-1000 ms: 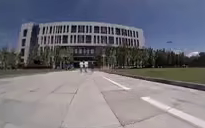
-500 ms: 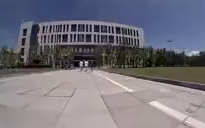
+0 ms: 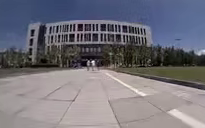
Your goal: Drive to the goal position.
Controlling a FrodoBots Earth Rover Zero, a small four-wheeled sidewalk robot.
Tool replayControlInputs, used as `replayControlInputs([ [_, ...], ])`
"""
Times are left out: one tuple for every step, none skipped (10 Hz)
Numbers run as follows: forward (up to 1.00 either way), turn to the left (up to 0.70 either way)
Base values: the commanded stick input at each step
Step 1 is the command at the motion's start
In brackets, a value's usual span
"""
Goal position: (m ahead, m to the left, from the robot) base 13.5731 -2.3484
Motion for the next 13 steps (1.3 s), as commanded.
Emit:
replayControlInputs([
  [0.70,0.03],
  [0.70,0.03],
  [0.70,0.03],
  [0.70,0.03],
  [0.70,0.03],
  [0.70,0.03],
  [0.70,0.03],
  [0.70,0.03],
  [0.70,0.03],
  [0.70,0.03],
  [0.70,0.03],
  [0.70,0.03],
  [0.70,0.03],
])
